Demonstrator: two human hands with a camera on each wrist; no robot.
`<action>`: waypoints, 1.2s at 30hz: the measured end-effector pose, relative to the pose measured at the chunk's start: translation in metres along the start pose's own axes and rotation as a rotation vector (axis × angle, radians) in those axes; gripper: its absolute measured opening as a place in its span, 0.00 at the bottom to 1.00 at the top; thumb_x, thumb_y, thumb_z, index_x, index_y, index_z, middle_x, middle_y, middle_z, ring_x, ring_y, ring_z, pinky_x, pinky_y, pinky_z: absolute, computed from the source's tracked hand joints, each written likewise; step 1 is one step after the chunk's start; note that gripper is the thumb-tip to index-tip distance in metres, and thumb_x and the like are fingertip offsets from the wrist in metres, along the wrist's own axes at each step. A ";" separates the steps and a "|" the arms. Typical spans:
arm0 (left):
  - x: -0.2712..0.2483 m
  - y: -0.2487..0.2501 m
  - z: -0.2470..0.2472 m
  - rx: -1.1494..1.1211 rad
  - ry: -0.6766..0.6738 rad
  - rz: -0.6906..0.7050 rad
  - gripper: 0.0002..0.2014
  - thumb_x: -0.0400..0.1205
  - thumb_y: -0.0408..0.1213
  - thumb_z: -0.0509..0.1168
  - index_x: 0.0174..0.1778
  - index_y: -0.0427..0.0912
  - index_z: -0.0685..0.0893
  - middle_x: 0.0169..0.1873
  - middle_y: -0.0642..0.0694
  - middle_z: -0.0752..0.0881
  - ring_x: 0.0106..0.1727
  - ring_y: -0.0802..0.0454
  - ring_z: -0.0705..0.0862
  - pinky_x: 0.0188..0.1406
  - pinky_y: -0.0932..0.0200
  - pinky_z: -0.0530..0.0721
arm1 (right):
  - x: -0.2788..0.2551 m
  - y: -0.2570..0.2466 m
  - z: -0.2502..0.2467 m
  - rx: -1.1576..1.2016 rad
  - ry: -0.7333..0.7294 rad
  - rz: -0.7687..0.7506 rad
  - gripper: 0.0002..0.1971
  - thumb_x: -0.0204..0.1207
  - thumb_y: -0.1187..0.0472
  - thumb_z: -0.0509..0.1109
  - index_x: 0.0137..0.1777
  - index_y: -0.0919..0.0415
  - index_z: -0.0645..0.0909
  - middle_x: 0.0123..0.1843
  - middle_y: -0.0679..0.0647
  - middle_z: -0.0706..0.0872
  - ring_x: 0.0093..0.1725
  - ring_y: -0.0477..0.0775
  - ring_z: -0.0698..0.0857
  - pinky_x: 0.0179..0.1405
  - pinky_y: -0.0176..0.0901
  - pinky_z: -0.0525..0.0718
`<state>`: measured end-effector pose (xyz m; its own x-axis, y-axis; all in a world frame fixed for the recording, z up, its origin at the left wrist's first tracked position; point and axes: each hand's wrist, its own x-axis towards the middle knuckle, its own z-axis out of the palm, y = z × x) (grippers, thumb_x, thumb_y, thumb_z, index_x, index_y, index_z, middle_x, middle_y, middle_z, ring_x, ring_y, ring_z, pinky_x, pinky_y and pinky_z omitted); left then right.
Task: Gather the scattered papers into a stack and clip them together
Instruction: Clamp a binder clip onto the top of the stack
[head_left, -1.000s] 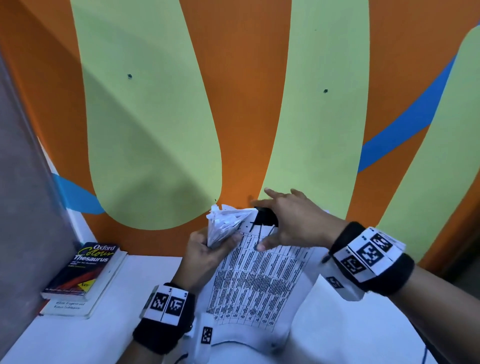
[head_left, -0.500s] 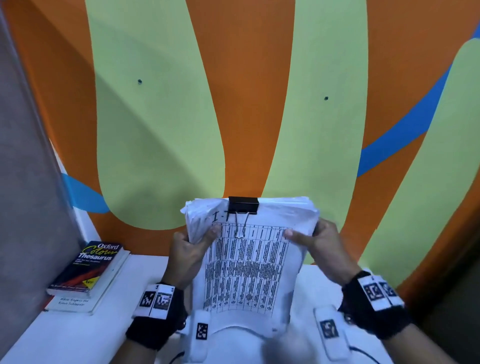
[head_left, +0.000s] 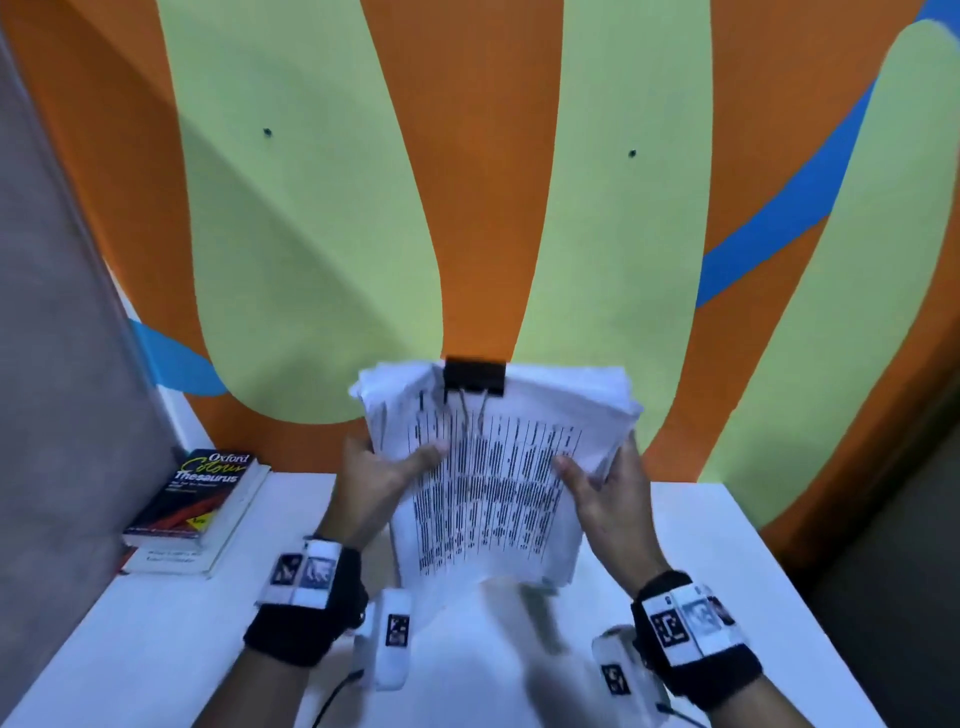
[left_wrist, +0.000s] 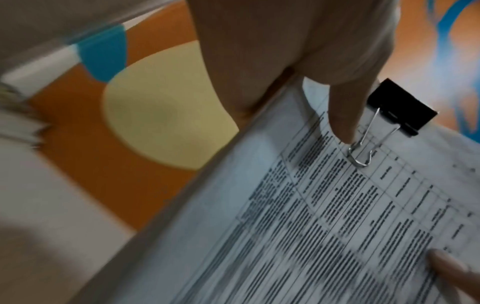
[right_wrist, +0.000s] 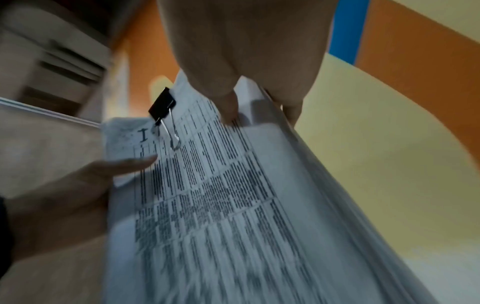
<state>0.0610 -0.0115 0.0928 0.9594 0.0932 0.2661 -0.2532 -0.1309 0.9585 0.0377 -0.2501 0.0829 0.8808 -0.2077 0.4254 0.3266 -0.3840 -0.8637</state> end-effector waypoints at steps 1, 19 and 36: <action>-0.010 -0.015 0.002 0.012 -0.035 -0.054 0.42 0.54 0.65 0.80 0.57 0.39 0.84 0.53 0.46 0.90 0.57 0.49 0.88 0.58 0.51 0.85 | -0.011 0.014 0.003 0.007 -0.057 0.067 0.22 0.75 0.62 0.74 0.66 0.56 0.70 0.44 0.55 0.87 0.44 0.43 0.87 0.45 0.51 0.84; -0.070 -0.076 0.007 0.134 -0.123 -0.235 0.06 0.74 0.37 0.75 0.43 0.42 0.87 0.33 0.51 0.91 0.39 0.55 0.90 0.35 0.65 0.83 | -0.084 0.072 0.018 -0.100 -0.192 0.372 0.17 0.83 0.66 0.62 0.69 0.65 0.64 0.36 0.49 0.69 0.37 0.48 0.73 0.45 0.44 0.72; -0.093 -0.125 0.002 0.592 -0.344 -0.472 0.53 0.70 0.53 0.76 0.82 0.44 0.49 0.81 0.42 0.61 0.80 0.43 0.64 0.78 0.48 0.65 | -0.097 0.095 0.024 -0.557 -0.653 0.493 0.46 0.68 0.53 0.76 0.81 0.51 0.52 0.79 0.62 0.55 0.77 0.66 0.61 0.73 0.57 0.71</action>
<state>0.0034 -0.0054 -0.0516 0.9570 -0.0260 -0.2891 0.2008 -0.6600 0.7240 -0.0083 -0.2453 -0.0473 0.9457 0.0148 -0.3247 -0.1875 -0.7911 -0.5822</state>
